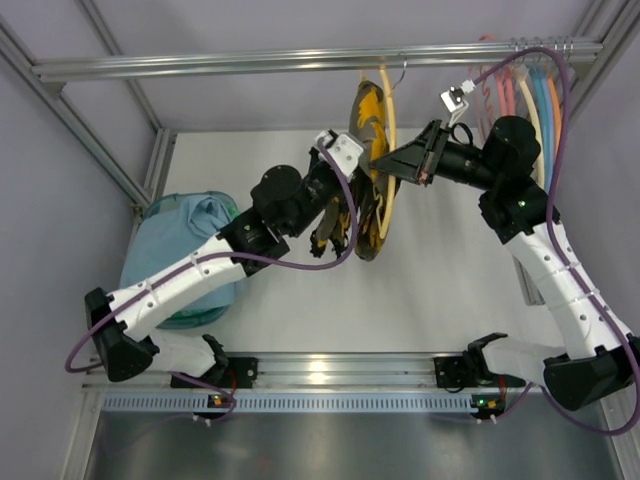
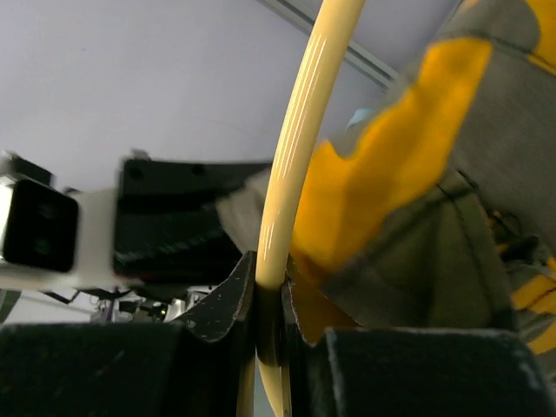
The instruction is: Remove the trousers from the hanger
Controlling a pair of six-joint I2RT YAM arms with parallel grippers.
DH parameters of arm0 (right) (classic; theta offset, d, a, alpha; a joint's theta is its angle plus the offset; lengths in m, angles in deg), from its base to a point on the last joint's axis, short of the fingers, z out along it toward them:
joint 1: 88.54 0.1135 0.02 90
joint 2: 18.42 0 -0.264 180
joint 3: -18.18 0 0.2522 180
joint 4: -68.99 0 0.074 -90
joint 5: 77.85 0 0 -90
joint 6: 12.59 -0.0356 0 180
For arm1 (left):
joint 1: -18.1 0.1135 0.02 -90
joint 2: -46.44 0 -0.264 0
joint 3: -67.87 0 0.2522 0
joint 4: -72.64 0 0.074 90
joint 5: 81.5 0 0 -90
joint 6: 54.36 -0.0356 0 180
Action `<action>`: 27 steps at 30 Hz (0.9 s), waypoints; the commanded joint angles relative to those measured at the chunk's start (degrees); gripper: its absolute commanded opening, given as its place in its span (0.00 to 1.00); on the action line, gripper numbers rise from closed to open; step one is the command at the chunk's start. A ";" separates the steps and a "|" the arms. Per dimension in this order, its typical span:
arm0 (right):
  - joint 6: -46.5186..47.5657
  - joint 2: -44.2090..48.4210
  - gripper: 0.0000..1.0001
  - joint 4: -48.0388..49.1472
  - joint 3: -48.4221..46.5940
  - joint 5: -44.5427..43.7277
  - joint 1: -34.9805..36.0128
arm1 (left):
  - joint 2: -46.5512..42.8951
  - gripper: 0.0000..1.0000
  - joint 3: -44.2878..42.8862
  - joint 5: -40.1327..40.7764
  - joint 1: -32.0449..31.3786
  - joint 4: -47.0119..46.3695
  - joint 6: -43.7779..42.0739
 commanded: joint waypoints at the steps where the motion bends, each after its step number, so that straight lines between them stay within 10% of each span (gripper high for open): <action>1: 7.02 3.52 0.00 1.40 1.66 1.02 0.43 | -5.00 0.00 -13.00 3.27 1.81 -11.45 0.23; 27: 19.25 7.65 0.00 -9.68 11.85 -0.30 -0.01 | 0.45 0.00 -42.38 4.68 2.86 -12.85 -15.49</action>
